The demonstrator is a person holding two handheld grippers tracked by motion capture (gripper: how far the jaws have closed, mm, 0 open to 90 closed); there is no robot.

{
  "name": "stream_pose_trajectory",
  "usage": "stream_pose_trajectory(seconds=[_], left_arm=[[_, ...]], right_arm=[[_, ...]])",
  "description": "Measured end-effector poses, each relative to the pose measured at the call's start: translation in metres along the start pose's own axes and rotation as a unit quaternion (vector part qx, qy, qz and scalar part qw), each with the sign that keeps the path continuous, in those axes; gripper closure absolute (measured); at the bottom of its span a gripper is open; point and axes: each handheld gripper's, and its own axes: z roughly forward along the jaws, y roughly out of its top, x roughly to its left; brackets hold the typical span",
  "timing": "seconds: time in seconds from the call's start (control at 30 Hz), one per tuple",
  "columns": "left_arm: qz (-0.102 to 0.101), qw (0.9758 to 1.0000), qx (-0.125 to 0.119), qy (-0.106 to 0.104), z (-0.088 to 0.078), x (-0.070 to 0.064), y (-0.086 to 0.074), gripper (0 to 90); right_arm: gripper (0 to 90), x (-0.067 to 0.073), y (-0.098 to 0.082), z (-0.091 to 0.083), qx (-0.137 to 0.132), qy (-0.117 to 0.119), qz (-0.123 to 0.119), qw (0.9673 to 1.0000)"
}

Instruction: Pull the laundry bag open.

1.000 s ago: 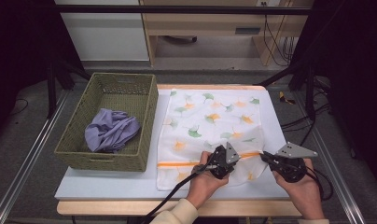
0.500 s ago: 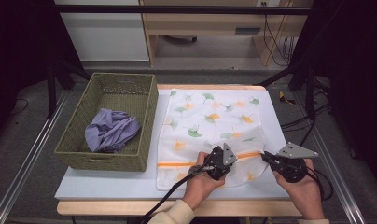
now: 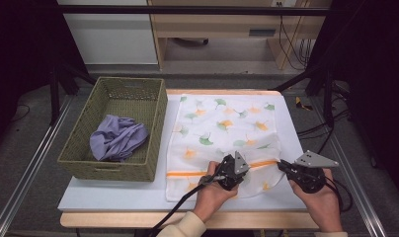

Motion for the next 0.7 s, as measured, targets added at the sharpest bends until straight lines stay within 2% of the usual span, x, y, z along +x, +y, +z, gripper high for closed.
stream_pose_trajectory(seconds=[0.3,0.4,0.7], left_arm=[[-0.008,0.9999,-0.01,-0.001,0.0001,-0.0019,0.0015,84.0],[-0.005,1.0,-0.008,-0.002,0.0012,-0.0004,0.0012,84.0],[-0.019,0.9996,-0.023,0.0,0.0034,0.0004,-0.0026,84.0]], right_arm=[[85.4,-0.0019,-0.0011,-0.0018,-0.006,-0.004,0.016,0.9998],[85.4,-0.002,-0.0012,-0.0021,-0.005,-0.007,0.012,0.9999],[85.5,-0.0003,-0.0021,-0.0009,0.002,-0.018,0.009,0.9998]])
